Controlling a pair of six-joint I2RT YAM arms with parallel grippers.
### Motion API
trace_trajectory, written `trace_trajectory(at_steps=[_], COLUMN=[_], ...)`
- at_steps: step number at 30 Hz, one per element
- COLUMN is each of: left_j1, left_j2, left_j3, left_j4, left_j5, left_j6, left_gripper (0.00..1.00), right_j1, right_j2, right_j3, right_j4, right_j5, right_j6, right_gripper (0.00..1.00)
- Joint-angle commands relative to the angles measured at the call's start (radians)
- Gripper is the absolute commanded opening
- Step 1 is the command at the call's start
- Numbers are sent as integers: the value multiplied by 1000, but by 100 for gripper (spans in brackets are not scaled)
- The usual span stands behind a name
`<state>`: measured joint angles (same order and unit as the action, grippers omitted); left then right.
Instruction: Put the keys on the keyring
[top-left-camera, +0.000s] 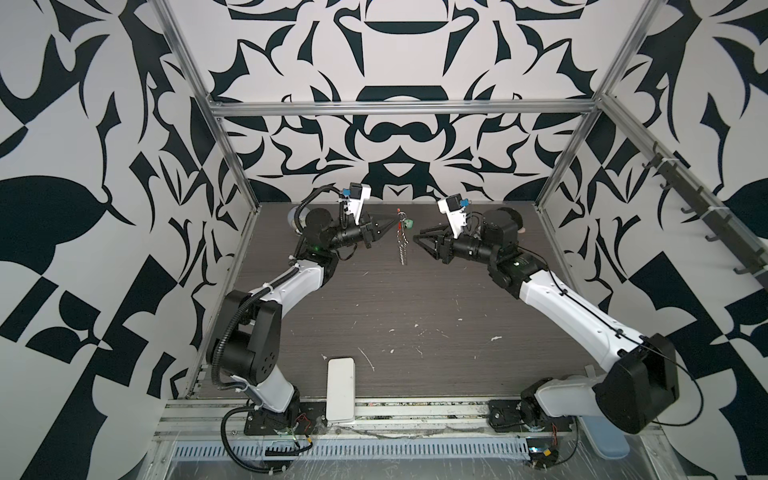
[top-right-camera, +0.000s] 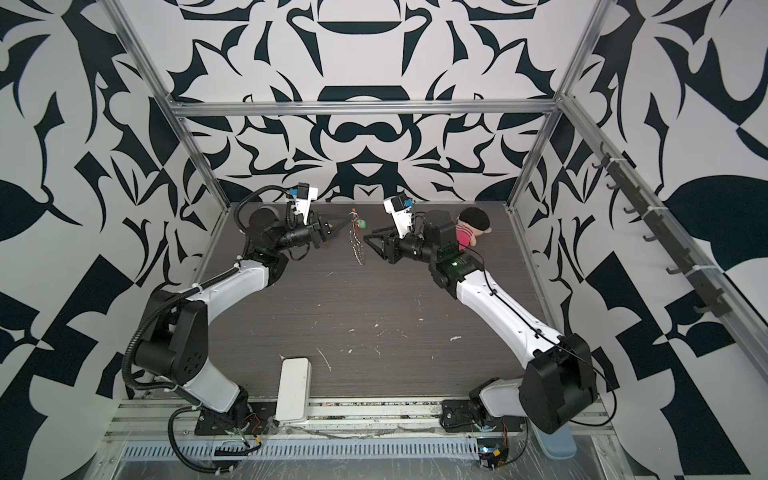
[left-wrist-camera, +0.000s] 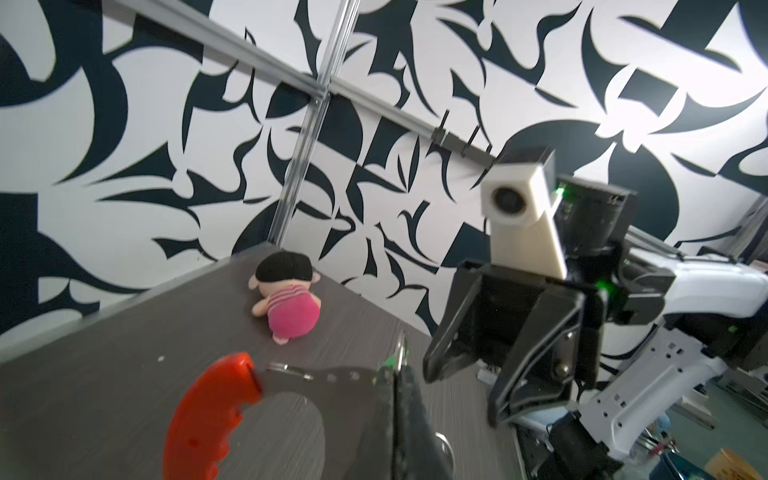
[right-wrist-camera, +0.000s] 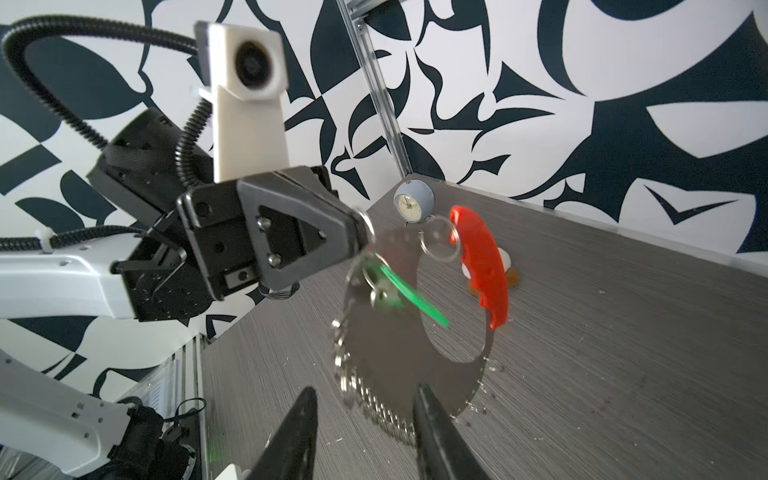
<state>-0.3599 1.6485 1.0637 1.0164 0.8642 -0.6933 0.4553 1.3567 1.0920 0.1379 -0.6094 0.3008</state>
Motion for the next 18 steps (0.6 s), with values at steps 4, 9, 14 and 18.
trace_trajectory(at_steps=[4, 9, 14, 18], left_j1=[2, 1, 1, 1], left_j2=[42, 33, 26, 24], left_j3=[2, -2, -4, -4], left_j4=[283, 270, 259, 251], left_j5=[-48, -48, -45, -39], left_j6=[-176, -171, -168, -167], left_gripper=[0, 0, 0, 0], right_j1=[-34, -38, -37, -32], right_j2=[13, 62, 138, 156], right_j3=[16, 86, 191, 211], right_j4=[137, 158, 91, 97], right_j5=[-28, -89, -166, -179], right_j6=[52, 55, 43, 32], right_gripper=[41, 42, 42, 43])
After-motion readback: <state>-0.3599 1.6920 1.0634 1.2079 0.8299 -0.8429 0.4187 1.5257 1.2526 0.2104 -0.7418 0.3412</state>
